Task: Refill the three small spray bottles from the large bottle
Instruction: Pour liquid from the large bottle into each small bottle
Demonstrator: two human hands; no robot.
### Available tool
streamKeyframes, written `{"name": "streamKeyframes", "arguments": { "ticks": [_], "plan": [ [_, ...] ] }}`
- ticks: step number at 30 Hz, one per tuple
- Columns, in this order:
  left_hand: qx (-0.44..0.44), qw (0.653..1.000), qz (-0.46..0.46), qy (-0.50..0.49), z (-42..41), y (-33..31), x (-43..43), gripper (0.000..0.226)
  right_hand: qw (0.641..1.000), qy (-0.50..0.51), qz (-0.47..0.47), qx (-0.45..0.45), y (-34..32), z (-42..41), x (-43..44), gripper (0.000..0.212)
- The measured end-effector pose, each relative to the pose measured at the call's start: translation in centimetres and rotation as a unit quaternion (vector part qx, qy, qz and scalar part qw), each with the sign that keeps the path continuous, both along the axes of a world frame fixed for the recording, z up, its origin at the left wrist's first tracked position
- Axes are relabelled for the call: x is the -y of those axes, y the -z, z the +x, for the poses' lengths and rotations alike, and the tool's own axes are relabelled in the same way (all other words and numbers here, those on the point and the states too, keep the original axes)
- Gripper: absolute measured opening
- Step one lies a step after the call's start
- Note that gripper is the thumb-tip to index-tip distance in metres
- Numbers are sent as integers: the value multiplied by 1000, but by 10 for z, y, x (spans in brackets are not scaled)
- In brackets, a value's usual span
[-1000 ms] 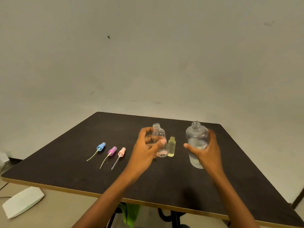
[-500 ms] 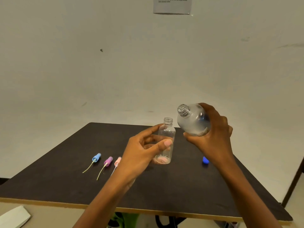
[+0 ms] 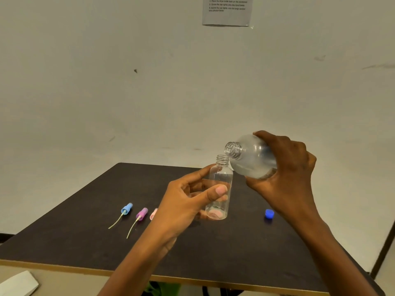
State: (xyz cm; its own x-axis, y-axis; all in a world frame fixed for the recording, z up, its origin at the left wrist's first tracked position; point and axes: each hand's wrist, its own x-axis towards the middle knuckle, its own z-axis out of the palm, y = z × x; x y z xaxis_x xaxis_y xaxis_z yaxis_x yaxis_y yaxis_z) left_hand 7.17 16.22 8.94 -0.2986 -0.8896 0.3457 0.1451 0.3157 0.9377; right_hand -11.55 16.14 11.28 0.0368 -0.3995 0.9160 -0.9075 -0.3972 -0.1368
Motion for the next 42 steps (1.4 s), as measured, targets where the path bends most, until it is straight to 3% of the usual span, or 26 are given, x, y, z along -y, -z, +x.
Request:
{"name": "streamKeyframes", "arguments": {
  "ticks": [18,42],
  "plan": [
    [-5,1000,5,9,3,1,4,47,996,44,-9,-70,-13,-3,1,68],
    [-11,1000,7,18,4,2,9,40,994,55,-20,-89,-15,-5,5,67]
  ]
}}
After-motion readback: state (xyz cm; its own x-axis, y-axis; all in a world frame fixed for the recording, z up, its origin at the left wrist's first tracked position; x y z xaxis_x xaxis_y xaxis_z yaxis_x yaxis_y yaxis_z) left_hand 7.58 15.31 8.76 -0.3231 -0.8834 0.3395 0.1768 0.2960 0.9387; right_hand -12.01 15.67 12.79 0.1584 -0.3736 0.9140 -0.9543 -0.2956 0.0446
